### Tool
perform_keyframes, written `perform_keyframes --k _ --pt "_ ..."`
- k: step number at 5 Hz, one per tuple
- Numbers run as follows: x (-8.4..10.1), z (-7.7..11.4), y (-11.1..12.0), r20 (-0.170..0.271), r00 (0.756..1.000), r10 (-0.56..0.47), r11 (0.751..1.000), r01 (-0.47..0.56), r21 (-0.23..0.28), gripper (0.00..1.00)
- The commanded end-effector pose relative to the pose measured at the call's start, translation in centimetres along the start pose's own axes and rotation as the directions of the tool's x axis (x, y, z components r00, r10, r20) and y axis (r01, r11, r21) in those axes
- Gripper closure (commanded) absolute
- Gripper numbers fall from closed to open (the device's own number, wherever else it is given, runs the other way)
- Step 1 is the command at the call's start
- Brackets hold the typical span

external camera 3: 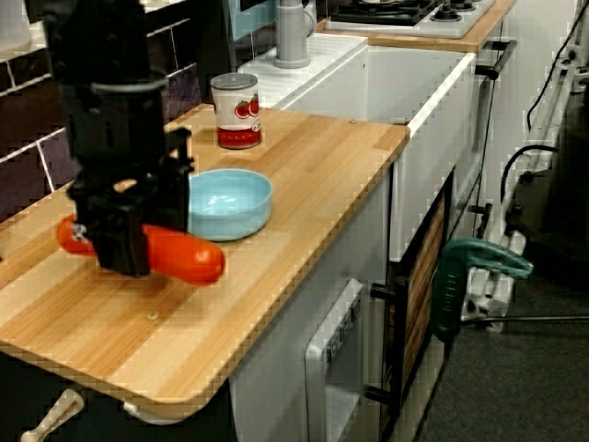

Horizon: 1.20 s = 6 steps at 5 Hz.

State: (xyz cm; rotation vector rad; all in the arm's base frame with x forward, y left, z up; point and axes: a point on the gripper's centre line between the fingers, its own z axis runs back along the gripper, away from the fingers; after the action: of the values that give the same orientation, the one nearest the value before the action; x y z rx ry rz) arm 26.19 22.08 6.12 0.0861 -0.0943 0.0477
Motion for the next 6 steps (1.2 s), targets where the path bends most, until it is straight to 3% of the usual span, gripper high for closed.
perform_keyframes --k 1,2,3,5,6 --pt "1.8 5.8 -0.8 0.087 0.996 -0.024 1.0 0.023 0.013 1.0" --pt "2.4 6.7 -3.1 0.098 0.994 -0.048 0.999 0.049 -0.003 1.0" --pt "2.6 6.2 -6.2 0.102 0.99 -0.093 0.996 0.092 0.013 1.0" --pt "0.9 4.3 -10.3 0.082 0.986 -0.144 0.989 0.141 0.043 1.0" --pt "0.3 3.7 -10.9 0.068 0.985 -0.156 0.987 0.153 0.045 1.0"
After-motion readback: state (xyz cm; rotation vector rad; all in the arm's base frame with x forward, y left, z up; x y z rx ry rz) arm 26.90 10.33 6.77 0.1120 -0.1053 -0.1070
